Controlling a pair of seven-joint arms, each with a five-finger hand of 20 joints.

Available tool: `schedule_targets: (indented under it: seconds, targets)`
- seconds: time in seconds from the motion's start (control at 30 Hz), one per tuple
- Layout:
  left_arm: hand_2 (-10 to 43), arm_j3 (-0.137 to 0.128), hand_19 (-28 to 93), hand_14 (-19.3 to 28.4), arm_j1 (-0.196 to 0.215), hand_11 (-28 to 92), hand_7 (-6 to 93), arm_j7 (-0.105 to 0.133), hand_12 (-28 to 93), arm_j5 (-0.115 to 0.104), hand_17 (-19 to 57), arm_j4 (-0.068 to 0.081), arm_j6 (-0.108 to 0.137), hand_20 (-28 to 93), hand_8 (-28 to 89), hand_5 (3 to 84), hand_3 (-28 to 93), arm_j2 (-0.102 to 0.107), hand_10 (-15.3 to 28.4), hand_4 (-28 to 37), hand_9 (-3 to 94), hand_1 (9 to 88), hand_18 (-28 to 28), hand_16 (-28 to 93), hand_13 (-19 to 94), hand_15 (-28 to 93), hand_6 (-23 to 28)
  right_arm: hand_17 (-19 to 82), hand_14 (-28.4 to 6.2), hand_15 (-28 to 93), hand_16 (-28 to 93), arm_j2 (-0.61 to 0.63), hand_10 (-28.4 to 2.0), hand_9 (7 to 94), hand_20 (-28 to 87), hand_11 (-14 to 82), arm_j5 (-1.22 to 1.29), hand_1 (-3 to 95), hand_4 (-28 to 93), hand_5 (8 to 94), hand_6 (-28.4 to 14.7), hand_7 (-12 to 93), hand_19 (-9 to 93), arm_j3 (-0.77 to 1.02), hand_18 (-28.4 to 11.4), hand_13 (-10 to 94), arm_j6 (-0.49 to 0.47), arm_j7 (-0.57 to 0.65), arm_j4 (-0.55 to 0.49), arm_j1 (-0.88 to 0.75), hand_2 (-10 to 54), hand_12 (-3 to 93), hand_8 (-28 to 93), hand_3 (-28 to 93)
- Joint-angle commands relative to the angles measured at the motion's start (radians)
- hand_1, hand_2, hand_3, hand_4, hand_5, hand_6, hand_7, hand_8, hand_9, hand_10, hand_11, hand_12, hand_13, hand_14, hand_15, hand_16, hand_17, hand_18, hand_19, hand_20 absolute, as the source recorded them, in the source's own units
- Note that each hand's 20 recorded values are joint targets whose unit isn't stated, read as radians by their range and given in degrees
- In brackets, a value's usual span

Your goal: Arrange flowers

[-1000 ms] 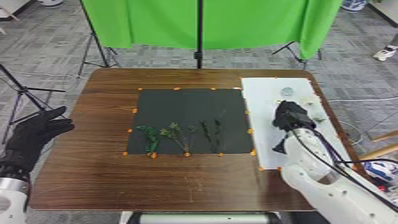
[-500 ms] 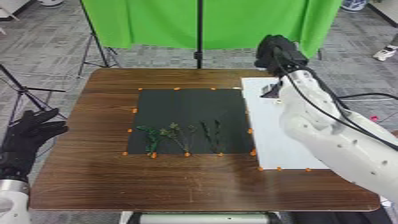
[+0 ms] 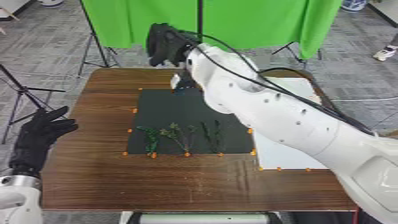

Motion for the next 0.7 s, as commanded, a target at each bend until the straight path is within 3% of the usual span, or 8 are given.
schedule_targets:
  seconds: [0.03, 0.17, 0.5, 0.7]
  targets:
    - [35.7, 0.024, 22, 21.0, -0.019, 19, 6.0, 0.000, 10, 0.000, 13.1, 0.016, -0.010, 20, -6, 48.5, 55, 0.004, 17.0, -28.3, 54.0, 18.8, 15.5, -2, 45, 25, 8.1, 70, 0.8, 67, 30, -0.135, -9.5, 92.3, 62, 11.0, -0.042, 67.3, -12, 77.6, -2.1, 29, 93, -0.123, -11.8, 94, -0.060, -0.043, 0.008, -0.053, -9.5, 45.3, 14, 52]
    - [35.6, 0.047, 22, 21.0, -0.049, 19, 5.6, 0.000, 10, 0.003, 13.1, 0.033, -0.029, 20, -6, 48.4, 55, 0.008, 17.3, -28.3, 54.0, 18.6, 15.5, -2, 45, 25, 8.7, 70, 0.8, 67, 30, -0.143, -9.4, 92.3, 63, 10.9, -0.068, 67.4, -13, 77.6, -2.0, 29, 93, -0.171, -11.9, 94, -0.072, -0.040, 0.009, -0.071, -9.5, 45.3, 14, 52]
    - [31.2, 0.053, 22, 21.1, -0.065, 19, 5.3, -0.004, 10, 0.005, 13.0, 0.043, -0.051, 20, -5, 48.4, 56, 0.014, 17.4, -28.3, 53.7, 18.4, 15.6, -2, 45, 25, 9.3, 71, 0.6, 68, 30, -0.150, -9.2, 92.8, 63, 10.3, -0.117, 67.1, -14, 77.6, -1.6, 30, 93, -0.208, -11.9, 94, -0.073, -0.018, 0.052, -0.088, -9.5, 44.1, 13, 52]
    - [29.0, 0.072, 23, 21.1, -0.082, 19, 5.0, -0.003, 10, 0.008, 12.9, 0.051, -0.065, 20, -5, 48.3, 57, 0.019, 17.4, -28.3, 53.5, 18.1, 15.8, -2, 45, 25, 9.4, 71, 0.6, 68, 29, -0.162, -8.6, 93.0, 62, 9.1, -0.119, 66.1, -15, 77.5, -1.0, 30, 93, -0.211, -12.0, 94, -0.070, -0.011, 0.067, -0.096, -9.5, 41.9, 12, 53]
